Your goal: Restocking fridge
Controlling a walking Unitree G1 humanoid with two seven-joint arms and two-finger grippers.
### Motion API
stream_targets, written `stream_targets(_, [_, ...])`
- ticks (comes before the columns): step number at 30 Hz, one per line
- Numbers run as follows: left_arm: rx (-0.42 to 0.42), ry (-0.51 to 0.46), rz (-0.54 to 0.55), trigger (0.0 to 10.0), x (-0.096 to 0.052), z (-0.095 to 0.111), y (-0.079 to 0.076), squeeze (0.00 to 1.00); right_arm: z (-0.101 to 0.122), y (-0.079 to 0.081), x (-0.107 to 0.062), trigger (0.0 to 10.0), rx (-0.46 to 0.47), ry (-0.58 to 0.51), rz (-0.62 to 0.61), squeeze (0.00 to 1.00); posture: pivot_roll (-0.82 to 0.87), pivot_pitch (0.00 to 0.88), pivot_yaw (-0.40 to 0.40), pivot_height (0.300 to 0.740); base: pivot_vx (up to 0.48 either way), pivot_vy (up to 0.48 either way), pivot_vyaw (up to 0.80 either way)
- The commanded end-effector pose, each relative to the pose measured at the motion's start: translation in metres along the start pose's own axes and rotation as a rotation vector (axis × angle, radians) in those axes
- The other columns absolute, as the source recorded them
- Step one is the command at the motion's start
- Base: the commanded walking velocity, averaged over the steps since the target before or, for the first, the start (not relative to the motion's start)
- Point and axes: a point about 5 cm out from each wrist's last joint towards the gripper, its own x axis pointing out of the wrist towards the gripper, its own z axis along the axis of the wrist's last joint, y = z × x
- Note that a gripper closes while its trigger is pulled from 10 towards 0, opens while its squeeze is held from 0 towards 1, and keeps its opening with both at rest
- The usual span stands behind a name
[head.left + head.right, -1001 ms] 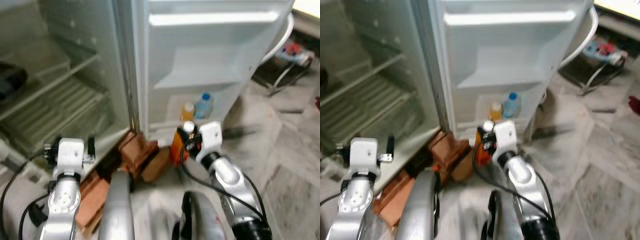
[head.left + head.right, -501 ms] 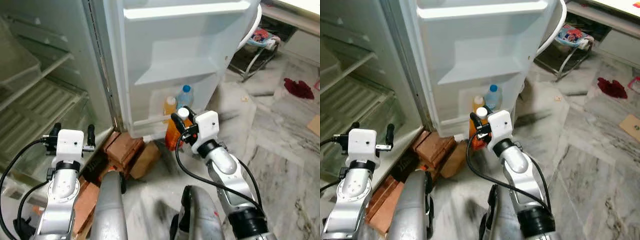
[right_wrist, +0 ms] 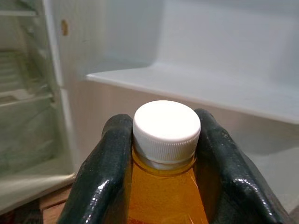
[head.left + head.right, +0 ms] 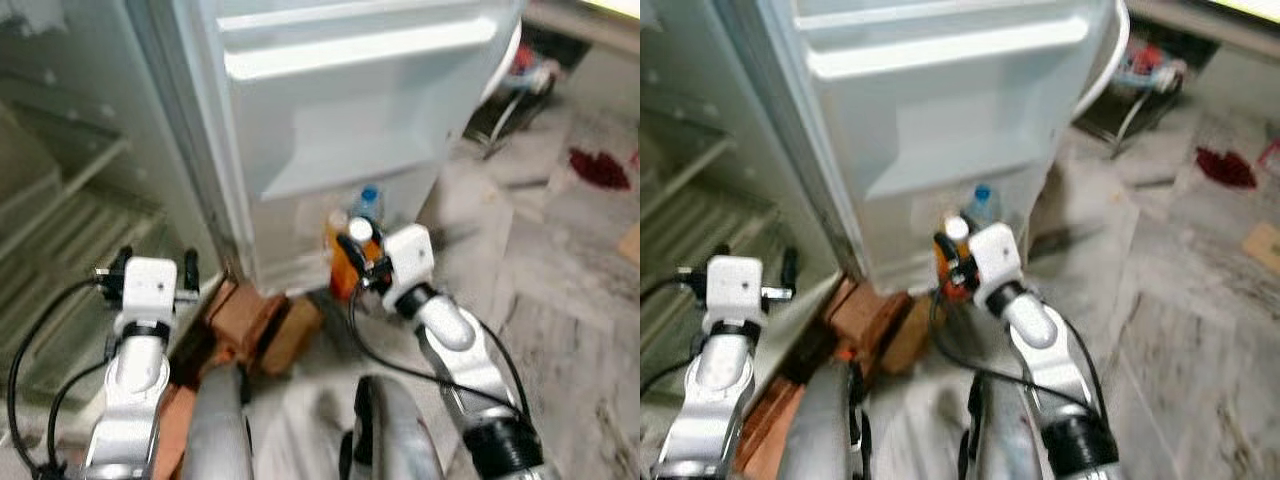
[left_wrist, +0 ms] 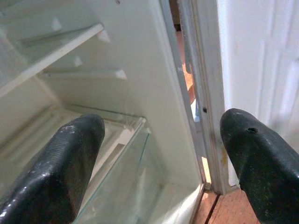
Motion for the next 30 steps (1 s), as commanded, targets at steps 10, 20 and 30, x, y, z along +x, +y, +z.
stream_targets(10, [0.012,0.002,-0.005,10.0,-0.0031,-0.003,0.0001,0.0,0.0059,0.0028,0.0,10.0,-0.023,-0.047,0.032,0.0,0.07,0.16,-0.07,0.621,0.113,0.0,0.0])
stream_targets(20, [0.005,-0.004,-0.013,10.0,-0.0028,-0.0022,-0.0004,0.0,0.0062,0.0046,-0.0008,10.0,-0.036,-0.052,0.041,0.0,0.07,0.16,-0.068,0.621,0.423,0.0,0.0])
stream_targets(30, [-0.01,-0.005,-0.009,10.0,-0.0032,-0.0023,-0.001,0.0,0.0054,0.0051,-0.0011,10.0,-0.033,-0.051,0.043,0.0,0.07,0.161,-0.069,0.621,0.342,0.0,0.0])
